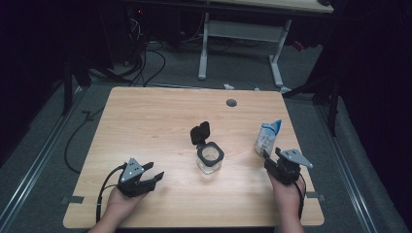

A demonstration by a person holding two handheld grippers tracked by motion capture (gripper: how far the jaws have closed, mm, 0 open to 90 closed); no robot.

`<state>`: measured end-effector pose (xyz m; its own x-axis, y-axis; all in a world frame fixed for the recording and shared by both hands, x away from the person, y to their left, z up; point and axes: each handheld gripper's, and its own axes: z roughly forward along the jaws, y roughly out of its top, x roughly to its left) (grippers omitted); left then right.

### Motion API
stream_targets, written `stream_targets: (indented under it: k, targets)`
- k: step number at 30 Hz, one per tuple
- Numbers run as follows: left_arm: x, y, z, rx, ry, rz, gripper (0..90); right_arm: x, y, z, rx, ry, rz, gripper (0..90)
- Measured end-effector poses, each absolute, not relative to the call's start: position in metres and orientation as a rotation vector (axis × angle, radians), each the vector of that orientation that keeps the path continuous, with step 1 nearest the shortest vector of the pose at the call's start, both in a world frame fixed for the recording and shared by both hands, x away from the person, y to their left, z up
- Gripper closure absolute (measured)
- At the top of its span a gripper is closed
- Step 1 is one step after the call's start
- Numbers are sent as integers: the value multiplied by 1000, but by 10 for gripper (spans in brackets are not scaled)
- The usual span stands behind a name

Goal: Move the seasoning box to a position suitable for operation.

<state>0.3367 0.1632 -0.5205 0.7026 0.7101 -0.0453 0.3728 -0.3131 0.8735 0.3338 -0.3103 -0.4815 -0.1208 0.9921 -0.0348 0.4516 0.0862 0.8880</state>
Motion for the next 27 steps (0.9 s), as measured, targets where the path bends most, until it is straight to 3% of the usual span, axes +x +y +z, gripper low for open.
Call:
stream_targets:
  k: [3, 9, 20, 27]
  targets:
    - [336, 163, -521, 1939, 832, 441, 435, 340, -310, -479, 1429, 1668, 968, 504]
    - [335, 165, -521, 1935, 835, 453, 443, 359, -314, -476, 1443, 1648, 965, 594]
    - [335, 168, -520, 1924, 837, 462, 442, 370, -316, -473, 1460, 1659, 969, 537]
    - [335, 168, -521, 1930, 839, 463, 441, 371, -314, -475, 1465, 1671, 953, 851]
